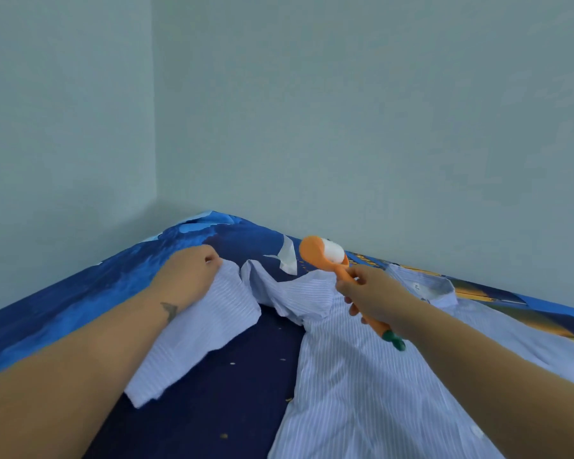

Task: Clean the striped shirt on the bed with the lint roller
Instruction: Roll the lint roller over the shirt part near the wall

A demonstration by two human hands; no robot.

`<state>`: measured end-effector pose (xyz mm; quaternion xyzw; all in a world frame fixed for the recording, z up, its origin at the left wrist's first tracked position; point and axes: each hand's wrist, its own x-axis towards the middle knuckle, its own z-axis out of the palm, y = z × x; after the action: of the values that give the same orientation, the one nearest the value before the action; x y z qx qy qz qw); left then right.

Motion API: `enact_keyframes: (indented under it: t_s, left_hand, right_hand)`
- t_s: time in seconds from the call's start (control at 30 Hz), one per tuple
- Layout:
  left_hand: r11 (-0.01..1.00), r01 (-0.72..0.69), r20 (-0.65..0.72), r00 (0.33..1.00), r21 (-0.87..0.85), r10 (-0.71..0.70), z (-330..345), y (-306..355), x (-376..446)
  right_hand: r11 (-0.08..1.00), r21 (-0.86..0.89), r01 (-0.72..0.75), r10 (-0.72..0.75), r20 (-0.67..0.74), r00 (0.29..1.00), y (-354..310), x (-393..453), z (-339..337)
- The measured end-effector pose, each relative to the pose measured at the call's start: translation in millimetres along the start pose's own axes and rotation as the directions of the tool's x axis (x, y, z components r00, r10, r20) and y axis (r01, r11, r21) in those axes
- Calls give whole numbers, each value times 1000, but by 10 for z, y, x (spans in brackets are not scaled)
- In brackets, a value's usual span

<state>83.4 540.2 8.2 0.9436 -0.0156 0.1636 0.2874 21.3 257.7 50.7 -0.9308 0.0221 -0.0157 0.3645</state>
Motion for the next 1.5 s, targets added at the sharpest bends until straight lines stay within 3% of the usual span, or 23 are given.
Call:
enact_keyframes:
  t_s: [0.2,0.37,0.47,0.57,0.67,0.8,0.9,0.93,0.97,1.07,1.13,1.2,1.27,1.4,1.43,1.5]
  left_hand:
    - [983,0,-73,997,184,14,-220,-36,311]
    - [919,-140,-118,973,368,196,-49,-227,359]
    - [956,-283,50,959,71,280,145,-117,194]
    - [938,-311,266,901,-154,343,284,-49,32]
    - [936,-302,367,862,-182,350,346,-94,-21]
    - [926,-373,442,822,-61,360,274,-104,-10]
    - [953,-184,482,830,-241,282,187,-56,32]
    - [953,-126,468,848,-276,248,181,-36,57]
    - [965,-158,412,881,-209,233,192,-33,111]
    - [910,-280,249,946,306,208,321,-74,261]
    - [831,-240,252,960,502,125,401,-104,321]
    - [841,-188,275,960,507,48,455,-149,358]
    - [907,-185,260,962,379,87,450,-183,372]
    - [899,-301,-29,945,318,326,286,-193,529]
    - [901,-318,-36,939,296,343,249,-191,603]
    - [927,-292,143,954,237,264,227,-176,686]
  right_hand:
    - [983,-178,-35,44,47,998,164,111,-198]
    - [953,-300,-50,68,52,996,249,246,-194]
    - [930,-365,-38,60,51,997,269,330,-153]
    - [894,-449,-11,28,32,999,268,439,-96]
    - [870,-494,0,10,18,1000,293,524,-63]
    - [829,-559,16,11,44,999,330,585,-80]
    - [750,-661,23,4,40,999,337,637,-90]
    - [718,-695,30,-3,41,999,337,654,-86]
    - [694,-719,37,-8,44,999,334,671,-81]
    - [671,-739,56,-30,48,998,325,732,-56]
    - [651,-756,61,-33,52,998,312,762,-43]
    - [623,-780,58,-33,48,998,319,795,-50]
    - [606,-795,39,-18,35,999,339,829,-94]
    - [579,-815,3,-6,0,1000,411,938,-209]
    - [582,-813,-3,-4,-7,1000,438,980,-233]
    - [595,-803,-10,6,-8,1000,479,1032,-251]
